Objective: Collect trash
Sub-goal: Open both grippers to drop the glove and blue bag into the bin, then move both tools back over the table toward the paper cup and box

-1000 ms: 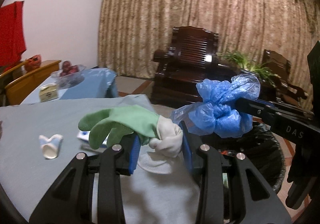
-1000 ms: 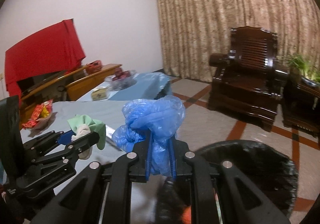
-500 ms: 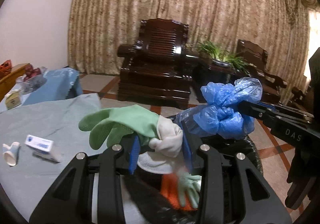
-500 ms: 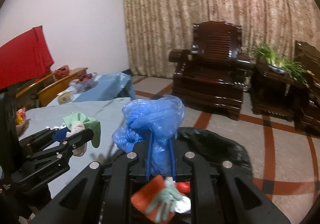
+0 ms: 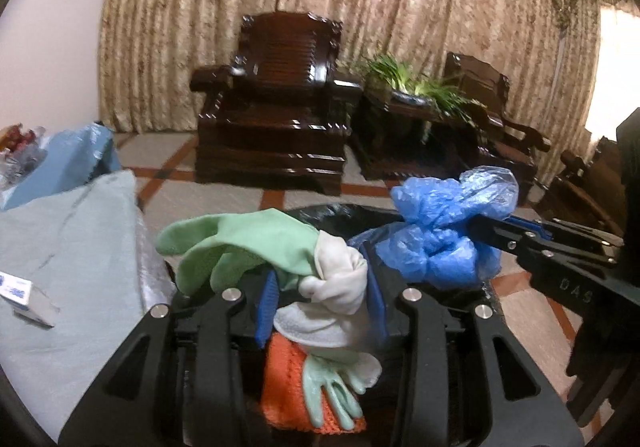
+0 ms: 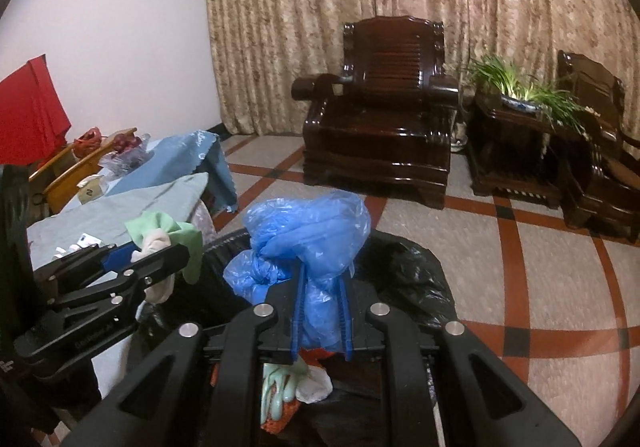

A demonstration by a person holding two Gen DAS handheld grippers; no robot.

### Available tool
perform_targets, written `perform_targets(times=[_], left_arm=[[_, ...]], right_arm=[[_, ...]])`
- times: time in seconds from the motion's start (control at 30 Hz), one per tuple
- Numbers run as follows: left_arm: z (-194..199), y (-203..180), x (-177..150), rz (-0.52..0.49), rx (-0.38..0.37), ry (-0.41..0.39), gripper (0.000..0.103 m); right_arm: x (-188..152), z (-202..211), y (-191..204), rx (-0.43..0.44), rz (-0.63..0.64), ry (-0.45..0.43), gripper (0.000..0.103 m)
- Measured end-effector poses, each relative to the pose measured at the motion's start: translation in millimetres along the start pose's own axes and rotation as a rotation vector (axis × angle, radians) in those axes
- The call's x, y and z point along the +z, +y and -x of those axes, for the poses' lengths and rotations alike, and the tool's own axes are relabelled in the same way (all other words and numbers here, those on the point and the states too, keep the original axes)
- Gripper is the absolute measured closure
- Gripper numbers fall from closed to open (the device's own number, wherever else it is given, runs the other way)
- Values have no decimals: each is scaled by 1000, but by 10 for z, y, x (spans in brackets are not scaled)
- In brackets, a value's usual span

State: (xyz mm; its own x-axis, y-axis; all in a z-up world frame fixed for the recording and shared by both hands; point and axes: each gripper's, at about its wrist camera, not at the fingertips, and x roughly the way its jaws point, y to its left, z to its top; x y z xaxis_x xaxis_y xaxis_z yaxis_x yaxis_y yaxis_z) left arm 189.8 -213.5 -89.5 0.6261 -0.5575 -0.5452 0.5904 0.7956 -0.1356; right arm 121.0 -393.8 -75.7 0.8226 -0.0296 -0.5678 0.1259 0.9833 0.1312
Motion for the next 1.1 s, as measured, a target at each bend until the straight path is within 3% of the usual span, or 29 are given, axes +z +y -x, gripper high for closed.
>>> perform_targets(times=[0.13,0.27,0.33,0.4,0.6,0.77,1.1], left_arm=[[-72,77,-7,29,-42,32,43],[-59,146,-67,33,-43,44,31],[-16,193,-98,38,-38,50,29],[37,252,-132,48,-32,53,26],[336,382,-178,59,23,16,18],[668,517,-193,59,108,-37,10],[1289,1049,-315,127,266,-73,9]], right_arm=[[-60,-90,-68,-20,-3,31,83],[-130,-105,-102,-33,-11,46,54],[-152,-89,-93,-37,-14,47,52],[-161,-75,-100,-41,-18,42,34],[-134,43,6,-43,-5,0,8],[-55,102,194,-8,2,-21,6],[-17,18,812,95,66,-25,6]])
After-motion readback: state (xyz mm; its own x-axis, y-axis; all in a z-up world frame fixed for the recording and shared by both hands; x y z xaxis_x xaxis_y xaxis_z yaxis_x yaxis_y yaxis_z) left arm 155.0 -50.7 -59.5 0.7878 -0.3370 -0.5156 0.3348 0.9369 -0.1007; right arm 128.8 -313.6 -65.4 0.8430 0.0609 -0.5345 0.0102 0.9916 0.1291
